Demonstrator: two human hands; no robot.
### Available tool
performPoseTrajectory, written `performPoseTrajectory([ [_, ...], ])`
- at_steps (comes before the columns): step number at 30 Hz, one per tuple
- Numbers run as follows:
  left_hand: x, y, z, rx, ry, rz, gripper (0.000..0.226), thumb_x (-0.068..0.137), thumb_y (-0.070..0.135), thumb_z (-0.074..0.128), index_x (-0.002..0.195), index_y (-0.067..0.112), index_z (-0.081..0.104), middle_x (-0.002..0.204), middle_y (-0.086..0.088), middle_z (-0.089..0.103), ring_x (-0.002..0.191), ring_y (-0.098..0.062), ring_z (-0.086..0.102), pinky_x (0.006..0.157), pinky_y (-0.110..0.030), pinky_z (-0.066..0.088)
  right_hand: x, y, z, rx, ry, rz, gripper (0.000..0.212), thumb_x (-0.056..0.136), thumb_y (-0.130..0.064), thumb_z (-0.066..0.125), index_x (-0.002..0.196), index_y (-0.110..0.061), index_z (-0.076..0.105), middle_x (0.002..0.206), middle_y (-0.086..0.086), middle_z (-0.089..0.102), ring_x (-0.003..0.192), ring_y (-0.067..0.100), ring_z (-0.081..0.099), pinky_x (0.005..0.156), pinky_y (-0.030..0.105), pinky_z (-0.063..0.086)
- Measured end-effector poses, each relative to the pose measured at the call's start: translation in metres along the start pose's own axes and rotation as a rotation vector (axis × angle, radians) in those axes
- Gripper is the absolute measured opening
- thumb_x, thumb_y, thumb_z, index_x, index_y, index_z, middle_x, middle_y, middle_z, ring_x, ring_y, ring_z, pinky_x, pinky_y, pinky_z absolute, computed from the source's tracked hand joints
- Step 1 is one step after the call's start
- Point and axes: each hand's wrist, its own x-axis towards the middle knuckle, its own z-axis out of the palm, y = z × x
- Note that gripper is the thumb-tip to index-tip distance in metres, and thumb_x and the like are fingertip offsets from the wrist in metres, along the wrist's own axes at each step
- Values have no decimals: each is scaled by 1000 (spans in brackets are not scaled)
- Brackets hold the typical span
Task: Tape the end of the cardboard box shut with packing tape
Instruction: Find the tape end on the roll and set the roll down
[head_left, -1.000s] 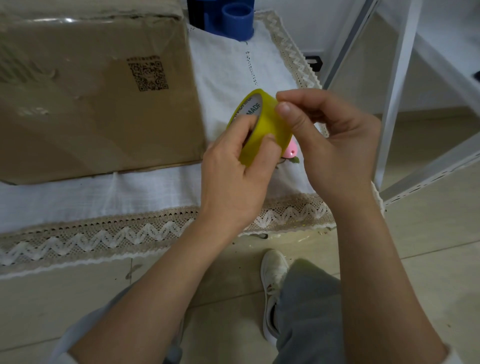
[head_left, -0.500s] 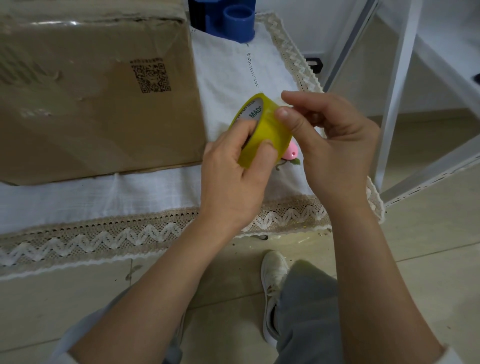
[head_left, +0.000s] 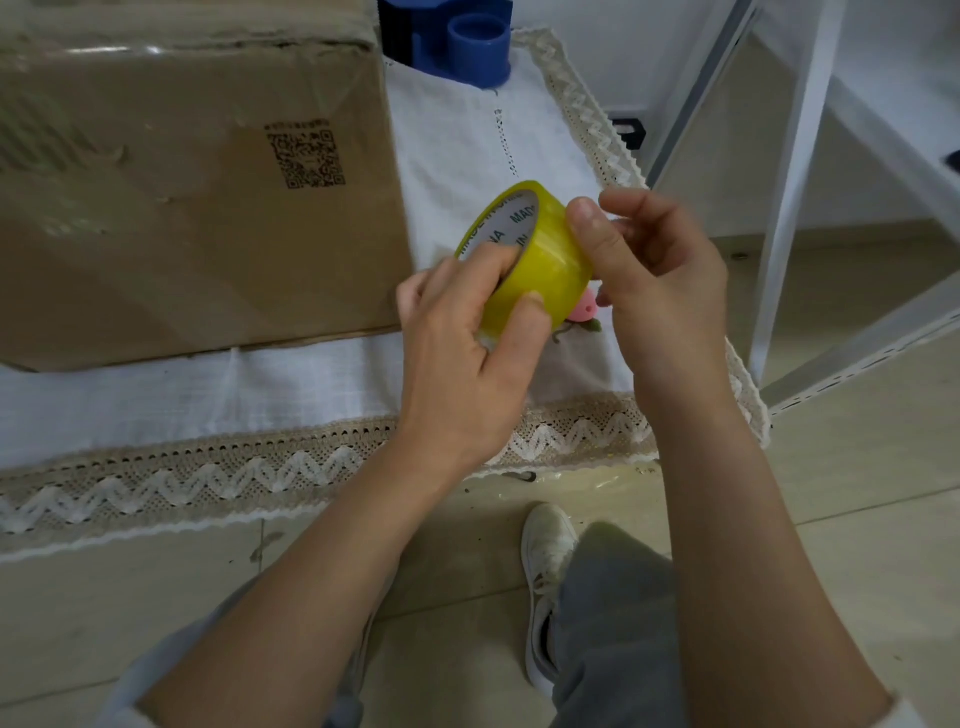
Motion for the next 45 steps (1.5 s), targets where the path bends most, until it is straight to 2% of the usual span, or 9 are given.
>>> performPoseTrajectory([
  [4, 0, -3, 1, 15, 22, 16, 24, 89, 35, 40, 92, 20, 58, 76, 20, 46, 87, 14, 42, 93, -14, 26, 0, -3, 0, -34, -69, 163, 22, 91, -34, 68, 82, -14, 65, 58, -7, 54, 47, 0, 52, 46, 10, 44],
  [8, 0, -3, 4, 36, 31, 25, 29, 90, 33, 42, 100, 15, 63, 81, 24, 45, 88, 12, 41, 92, -16, 27, 0, -3, 0, -20, -142, 217, 45, 94, -45, 60, 54, -23, 56, 48, -9, 44, 49, 11, 38, 54, 20, 38],
  [12, 1, -2, 6, 91, 23, -2, 28, 92, 32, 47, 107, 14, 63, 98, 8, 60, 100, -14, 51, 92, -28, 34, -1, -5, 0, 120, -113, 202, 37, 96, -35, 60, 61, -22, 63, 48, -7, 41, 43, 8, 31, 44, 12, 39],
  [20, 1, -8, 4, 103, -66, -214, 34, 96, 14, 59, 129, 12, 54, 130, 0, 60, 125, -16, 52, 101, -18, 35, -2, -18, 8, 8, -8, 9, 14, 93, -24, 66, 80, -17, 66, 55, -8, 64, 36, 6, 55, 37, 13, 42],
  [25, 1, -11, -1, 261, -169, -167, 34, 93, 6, 59, 127, 10, 61, 130, -5, 61, 129, -21, 49, 101, -16, 29, 20, -19, 14, -185, -97, -59, 2, 94, -25, 66, 94, -23, 68, 78, -8, 72, 62, 10, 70, 58, 20, 56],
  [32, -1, -12, -9, 322, -269, -172, 40, 98, 11, 54, 137, 15, 54, 144, 1, 54, 143, -17, 34, 113, -20, 24, 80, -22, 38, -562, -379, -38, 19, 94, -29, 63, 113, -28, 68, 104, 0, 73, 89, 11, 67, 96, 36, 56],
  [34, 0, -14, -11, 321, -282, -185, 41, 99, 12, 53, 140, 16, 51, 145, 1, 52, 144, -15, 33, 111, -18, 22, 95, -17, 45, -621, -393, -42, 33, 92, -16, 59, 123, -26, 66, 110, 1, 72, 89, 14, 65, 97, 39, 56],
  [38, 1, -16, -11, 303, -299, -198, 43, 98, 10, 54, 141, 16, 50, 147, 2, 51, 145, -15, 32, 113, -18, 21, 114, -7, 57, -731, -345, -176, 34, 96, -8, 57, 126, -21, 65, 104, -5, 66, 82, 11, 58, 72, 28, 52],
  [45, 1, -18, -10, 309, -304, -180, 44, 95, 5, 56, 138, 15, 53, 146, 0, 52, 145, -17, 33, 115, -21, 22, 124, 10, 75, -943, -387, -267, 32, 97, -17, 58, 127, -26, 65, 130, -3, 65, 101, 8, 55, 89, 20, 42],
])
